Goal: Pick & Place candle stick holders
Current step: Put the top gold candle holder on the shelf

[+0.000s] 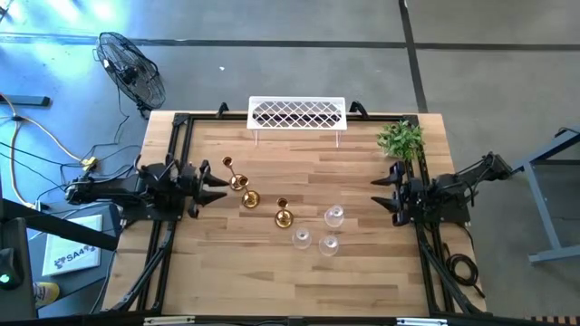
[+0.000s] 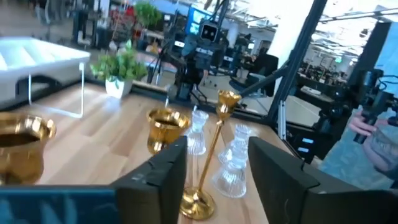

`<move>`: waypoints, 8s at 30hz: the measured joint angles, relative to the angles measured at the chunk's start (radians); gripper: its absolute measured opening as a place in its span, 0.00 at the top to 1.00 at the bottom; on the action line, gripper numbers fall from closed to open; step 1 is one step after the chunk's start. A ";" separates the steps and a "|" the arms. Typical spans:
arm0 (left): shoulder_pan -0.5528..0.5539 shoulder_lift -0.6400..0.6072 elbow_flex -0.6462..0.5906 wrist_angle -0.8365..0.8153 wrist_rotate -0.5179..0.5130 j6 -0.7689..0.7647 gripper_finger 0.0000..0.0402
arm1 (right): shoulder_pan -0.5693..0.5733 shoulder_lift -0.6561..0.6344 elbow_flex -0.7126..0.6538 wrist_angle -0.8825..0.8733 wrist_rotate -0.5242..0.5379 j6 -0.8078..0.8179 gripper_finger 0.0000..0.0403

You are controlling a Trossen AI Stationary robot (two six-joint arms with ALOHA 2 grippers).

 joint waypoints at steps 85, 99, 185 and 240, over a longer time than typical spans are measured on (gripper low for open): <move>-0.001 0.380 0.171 -0.440 -0.475 -0.182 0.54 | 0.000 0.000 0.017 0.110 -0.019 -0.026 0.36; 0.000 0.380 0.097 -0.248 -0.537 -0.082 0.54 | 0.000 0.000 0.017 0.110 -0.023 0.020 0.36; 0.094 0.789 1.021 -0.519 -0.607 0.327 0.98 | 0.000 0.001 0.016 0.060 0.011 0.080 0.36; 0.871 1.512 1.206 -0.089 0.338 0.330 0.98 | 0.000 0.016 0.015 0.000 -0.031 0.140 0.36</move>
